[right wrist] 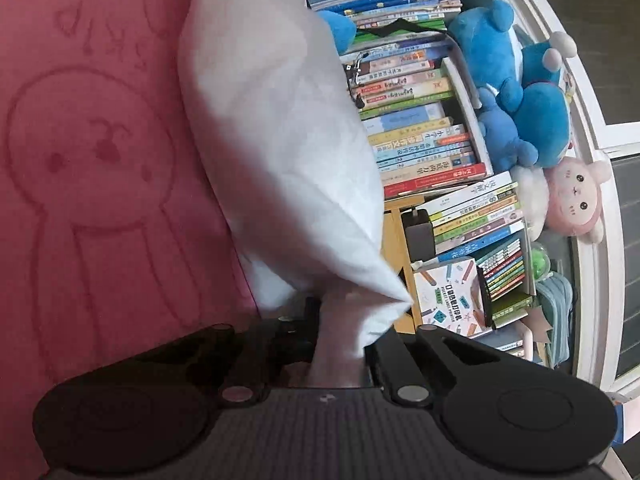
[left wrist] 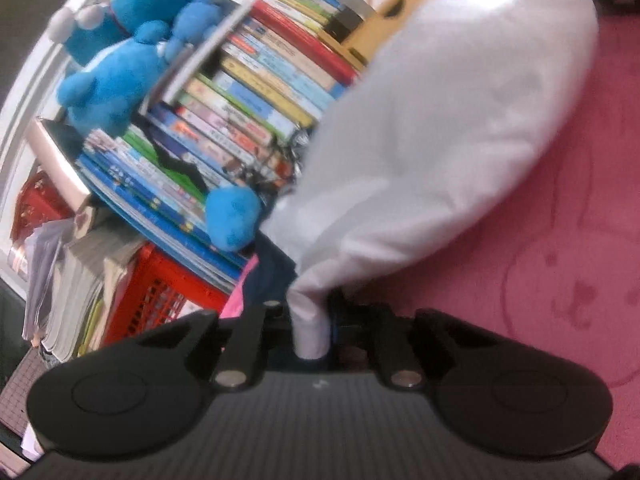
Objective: Fold clothes
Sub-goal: 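Hold the jacket hanging from both grippers above the blanket, then lower the jacket onto the blanket and open both grippers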
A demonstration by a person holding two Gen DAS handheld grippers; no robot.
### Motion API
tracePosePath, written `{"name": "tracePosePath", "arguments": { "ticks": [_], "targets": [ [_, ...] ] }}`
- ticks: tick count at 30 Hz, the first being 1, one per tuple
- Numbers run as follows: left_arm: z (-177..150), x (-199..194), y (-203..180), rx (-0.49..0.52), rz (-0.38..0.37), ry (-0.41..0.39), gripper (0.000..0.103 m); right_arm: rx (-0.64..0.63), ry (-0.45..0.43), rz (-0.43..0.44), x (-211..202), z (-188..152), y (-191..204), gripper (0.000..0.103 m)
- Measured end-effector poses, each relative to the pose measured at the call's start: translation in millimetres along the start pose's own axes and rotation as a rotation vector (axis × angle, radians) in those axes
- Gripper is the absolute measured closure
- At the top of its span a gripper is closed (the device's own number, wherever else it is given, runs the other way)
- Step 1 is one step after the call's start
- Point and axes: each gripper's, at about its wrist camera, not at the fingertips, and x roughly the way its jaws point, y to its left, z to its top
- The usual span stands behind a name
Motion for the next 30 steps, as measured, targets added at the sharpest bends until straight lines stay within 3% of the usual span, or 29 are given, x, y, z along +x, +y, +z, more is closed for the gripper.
{"name": "tracePosePath", "arguments": {
  "ticks": [5, 10, 15, 20, 24, 27, 30],
  "targets": [
    [-9.3, -48.6, 33.3, -0.102, 0.018, -0.074, 0.095, 0.070, -0.024, -0.013, -43.1, -18.5, -27.2, 0.098],
    [-21.0, -115.9, 32.2, -0.120, -0.033, -0.123, 0.094, 0.127, -0.044, -0.007, -100.2, -32.6, -42.6, 0.097],
    [-50.8, -128.7, 7.5, -0.072, -0.127, -0.021, 0.091, 0.099, -0.015, 0.093, -130.1, -50.3, -20.2, 0.096],
    [-83.4, -132.5, -4.8, -0.059, -0.104, 0.093, 0.089, 0.066, 0.001, 0.140, -147.2, -71.3, 0.7, 0.092],
    [-103.7, -141.4, 5.0, -0.075, -0.058, 0.171, 0.089, 0.208, 0.070, 0.147, -170.3, -87.6, -5.6, 0.081],
    [-120.4, -152.7, 28.2, -0.213, -0.052, 0.210, 0.089, 0.315, 0.121, 0.151, -187.6, -99.8, -10.4, 0.075],
    [-124.2, -165.0, 48.3, -0.511, -0.115, 0.179, 0.080, 0.438, 0.167, 0.151, -205.3, -110.6, -15.6, 0.058]
  ]
}}
